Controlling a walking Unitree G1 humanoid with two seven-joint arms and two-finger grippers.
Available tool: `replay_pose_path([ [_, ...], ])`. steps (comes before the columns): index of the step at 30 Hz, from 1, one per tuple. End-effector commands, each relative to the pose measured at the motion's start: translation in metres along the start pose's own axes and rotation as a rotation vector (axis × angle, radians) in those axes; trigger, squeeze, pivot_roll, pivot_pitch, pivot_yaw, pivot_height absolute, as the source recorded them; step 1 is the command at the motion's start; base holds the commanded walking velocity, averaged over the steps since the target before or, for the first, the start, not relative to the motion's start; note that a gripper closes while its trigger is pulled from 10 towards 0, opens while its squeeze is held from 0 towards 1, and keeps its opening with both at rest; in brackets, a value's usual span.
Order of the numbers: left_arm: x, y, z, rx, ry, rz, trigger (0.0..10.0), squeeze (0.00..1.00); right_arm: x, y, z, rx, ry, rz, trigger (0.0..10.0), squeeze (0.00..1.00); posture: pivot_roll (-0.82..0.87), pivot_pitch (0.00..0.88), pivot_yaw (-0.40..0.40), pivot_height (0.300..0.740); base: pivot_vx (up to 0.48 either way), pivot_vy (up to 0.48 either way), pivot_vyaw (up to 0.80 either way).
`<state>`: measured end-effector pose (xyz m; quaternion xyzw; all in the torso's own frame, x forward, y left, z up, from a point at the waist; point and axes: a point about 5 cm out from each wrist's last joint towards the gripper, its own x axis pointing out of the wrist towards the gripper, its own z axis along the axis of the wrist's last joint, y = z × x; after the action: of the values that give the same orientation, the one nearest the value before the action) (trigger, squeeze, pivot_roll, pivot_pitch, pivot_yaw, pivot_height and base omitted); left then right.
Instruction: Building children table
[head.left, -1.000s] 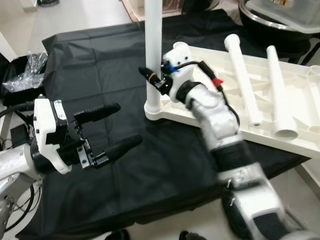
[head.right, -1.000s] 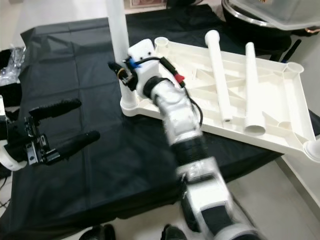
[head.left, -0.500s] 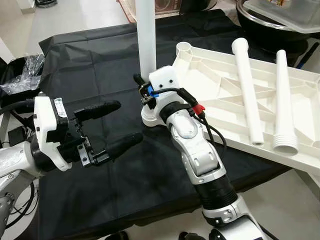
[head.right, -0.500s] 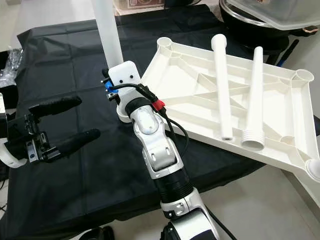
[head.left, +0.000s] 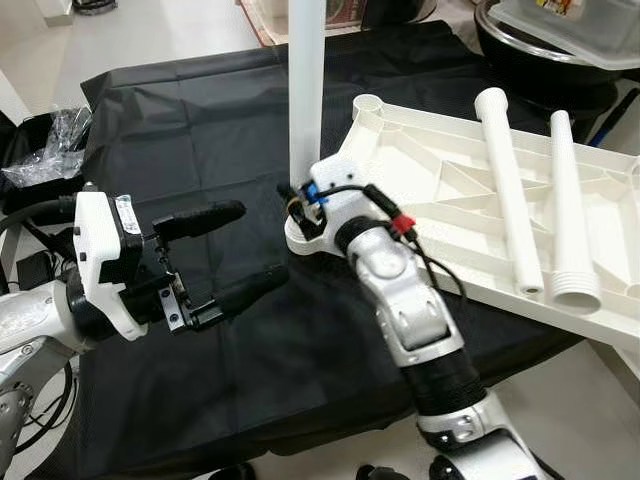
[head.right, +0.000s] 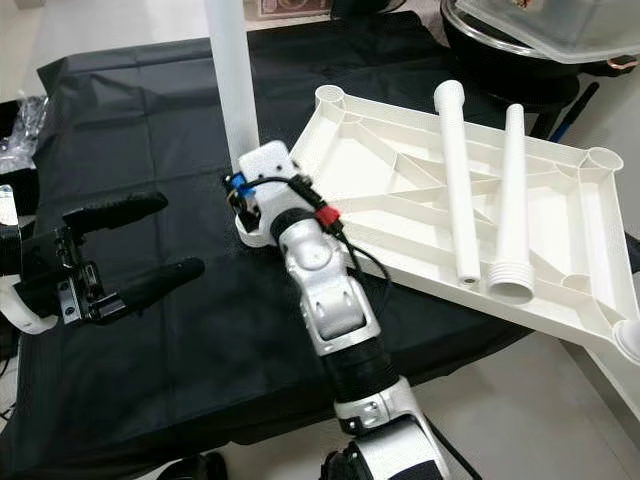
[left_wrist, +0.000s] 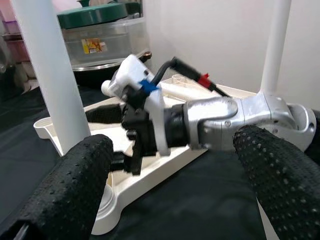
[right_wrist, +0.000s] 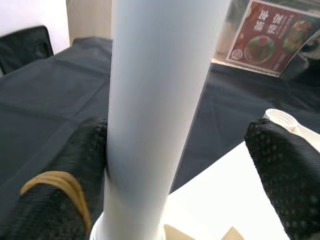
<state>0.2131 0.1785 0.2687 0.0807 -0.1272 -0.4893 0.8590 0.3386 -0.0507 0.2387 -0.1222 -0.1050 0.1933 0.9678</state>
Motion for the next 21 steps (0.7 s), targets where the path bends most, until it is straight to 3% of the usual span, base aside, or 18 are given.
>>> replay_pose_path([
  [1, 0.001, -0.001, -0.004, -0.009, 0.002, -0.011, 10.0, 0.0, -0.004, -0.004, 0.0, 0.016, -0.011, -0.009, 10.0, 1.0, 0.01, 0.183, -0.009, 0.74, 0.0, 0.0, 0.0],
  [5, 0.008, 0.003, -0.007, -0.01, -0.023, 0.018, 10.0, 0.0, -0.024, -0.013, 0.001, 0.021, -0.046, 0.038, 10.0, 1.0, 0.0, 0.171, -0.001, 0.74, 0.0, 0.0, 0.0],
  [7, 0.008, 0.003, -0.007, -0.01, -0.023, 0.018, 10.0, 0.0, -0.024, -0.013, 0.001, 0.021, -0.046, 0.038, 10.0, 1.0, 0.0, 0.171, -0.001, 0.74, 0.0, 0.0, 0.0],
  [9, 0.025, 0.015, -0.013, -0.003, -0.054, 0.147, 10.0, 0.0, -0.044, -0.012, -0.008, 0.07, -0.033, 0.102, 10.0, 1.0, -0.01, 0.164, 0.001, 0.74, 0.0, 0.0, 0.0],
  [12, 0.037, 0.018, -0.019, -0.017, -0.066, 0.201, 10.0, 0.0, -0.058, -0.014, -0.018, 0.097, 0.001, 0.121, 10.0, 1.0, -0.02, 0.159, 0.005, 0.74, 0.0, 0.0, 0.0],
  [13, 0.045, 0.018, -0.023, -0.033, -0.073, 0.225, 10.0, 0.0, -0.069, -0.017, -0.025, 0.125, 0.029, 0.13, 10.0, 0.61, -0.02, 0.159, 0.005, 0.74, 0.0, 0.0, 0.0],
  [14, 0.051, 0.016, -0.028, -0.043, -0.066, 0.218, 10.0, 0.0, -0.079, -0.02, -0.033, 0.151, 0.063, 0.131, 10.0, 0.16, -0.03, 0.157, 0.005, 0.74, 0.0, 0.0, 0.0],
  [15, 0.054, 0.014, -0.031, -0.047, -0.059, 0.203, 10.0, 0.0, -0.085, -0.022, -0.037, 0.165, 0.082, 0.13, 10.0, 0.0, -0.03, 0.155, 0.005, 0.74, 0.0, 0.0, 0.0],
  [19, 0.058, 0.013, -0.045, -0.062, -0.002, 0.192, 10.0, 0.0, -0.099, -0.03, -0.045, 0.205, 0.121, 0.119, 10.0, 0.0, -0.03, 0.152, 0.008, 0.74, 0.0, 0.0, 0.0],
  [20, 0.069, 0.023, -0.062, -0.091, 0.064, 0.266, 10.0, 0.0, -0.114, -0.042, -0.058, 0.199, 0.18, 0.08, 10.0, 0.0, -0.03, 0.148, 0.009, 0.74, 0.0, 0.0, 0.0],
  [21, 0.069, 0.023, -0.062, -0.091, 0.064, 0.266, 10.0, 0.0, -0.114, -0.042, -0.058, 0.199, 0.18, 0.08, 10.0, 0.0, -0.03, 0.148, 0.009, 0.74, 0.0, 0.0, 0.0],
])
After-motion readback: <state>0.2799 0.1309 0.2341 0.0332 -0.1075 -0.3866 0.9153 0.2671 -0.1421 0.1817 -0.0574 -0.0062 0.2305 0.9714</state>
